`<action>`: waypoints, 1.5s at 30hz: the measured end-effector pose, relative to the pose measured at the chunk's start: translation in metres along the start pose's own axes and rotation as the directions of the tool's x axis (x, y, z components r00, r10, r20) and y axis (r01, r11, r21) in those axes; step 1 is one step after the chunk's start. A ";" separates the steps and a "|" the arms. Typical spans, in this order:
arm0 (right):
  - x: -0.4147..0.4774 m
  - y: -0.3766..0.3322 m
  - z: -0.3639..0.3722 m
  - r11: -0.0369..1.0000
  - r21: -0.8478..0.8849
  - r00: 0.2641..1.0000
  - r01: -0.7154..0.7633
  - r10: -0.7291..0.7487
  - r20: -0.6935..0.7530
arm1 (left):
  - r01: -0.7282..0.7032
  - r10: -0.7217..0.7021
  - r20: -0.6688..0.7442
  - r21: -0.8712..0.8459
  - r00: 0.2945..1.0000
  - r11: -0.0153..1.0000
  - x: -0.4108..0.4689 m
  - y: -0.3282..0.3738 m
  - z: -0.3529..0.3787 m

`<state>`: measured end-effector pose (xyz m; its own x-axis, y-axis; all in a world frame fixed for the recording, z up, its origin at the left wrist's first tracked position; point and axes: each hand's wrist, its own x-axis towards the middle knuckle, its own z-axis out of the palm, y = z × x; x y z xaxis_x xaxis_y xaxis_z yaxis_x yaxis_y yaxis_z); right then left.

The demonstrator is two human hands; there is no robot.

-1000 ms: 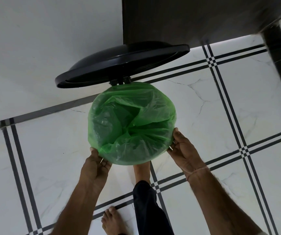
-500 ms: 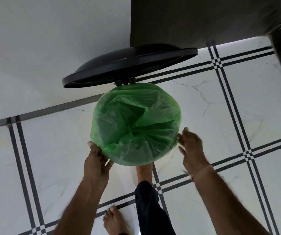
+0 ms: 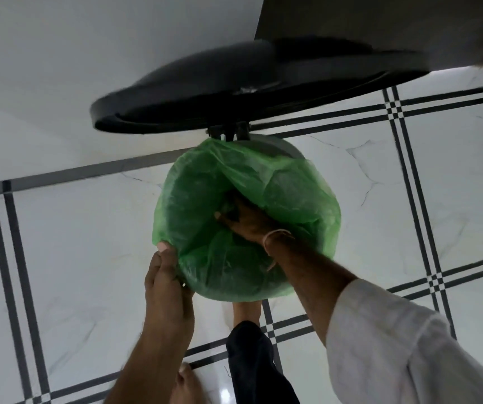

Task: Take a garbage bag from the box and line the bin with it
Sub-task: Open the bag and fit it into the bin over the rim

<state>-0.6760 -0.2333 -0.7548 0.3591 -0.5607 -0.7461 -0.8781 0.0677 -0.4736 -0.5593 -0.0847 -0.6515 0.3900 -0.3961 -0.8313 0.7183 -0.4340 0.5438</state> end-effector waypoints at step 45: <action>-0.055 -0.021 -0.123 0.935 -0.082 0.626 0.344 -0.294 -0.722 | -0.229 0.262 -0.131 0.225 0.956 0.947 0.017 0.035 0.008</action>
<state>-0.7159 -0.3051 -0.6460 0.2543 -0.9671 0.0100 -0.7234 -0.1971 -0.6617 -0.5323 -0.1126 -0.6455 0.6364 -0.3867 -0.6674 0.4618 -0.5021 0.7312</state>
